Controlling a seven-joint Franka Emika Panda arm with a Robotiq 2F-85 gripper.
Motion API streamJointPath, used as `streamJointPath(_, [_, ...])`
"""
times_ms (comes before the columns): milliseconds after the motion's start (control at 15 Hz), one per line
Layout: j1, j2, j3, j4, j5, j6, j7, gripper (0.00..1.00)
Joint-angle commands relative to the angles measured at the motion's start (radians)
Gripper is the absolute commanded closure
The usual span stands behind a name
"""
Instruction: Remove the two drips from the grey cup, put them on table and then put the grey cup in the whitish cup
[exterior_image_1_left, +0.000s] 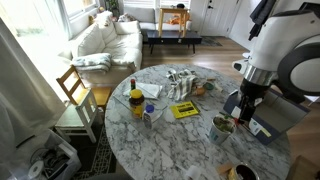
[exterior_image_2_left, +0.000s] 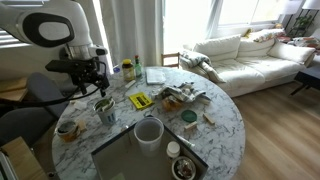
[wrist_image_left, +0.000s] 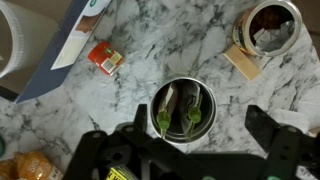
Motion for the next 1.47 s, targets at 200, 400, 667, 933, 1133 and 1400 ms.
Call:
streamJointPath(200, [0.011, 0.119, -0.011, -0.003, 0.040, 0.095, -0.129, 0.00])
streamJointPath(400, [0.011, 0.149, -0.005, -0.002, 0.054, 0.139, -0.152, 0.00])
streamJointPath(667, [0.002, 0.187, 0.003, -0.004, 0.029, 0.176, -0.135, 0.00])
streamJointPath(933, [0.002, 0.210, 0.006, -0.008, 0.046, 0.228, -0.146, 0.00])
streamJointPath(1133, [0.002, 0.221, 0.012, -0.012, 0.044, 0.253, -0.168, 0.00])
streamJointPath(1400, [-0.003, 0.231, 0.014, -0.013, 0.033, 0.260, -0.166, 0.12])
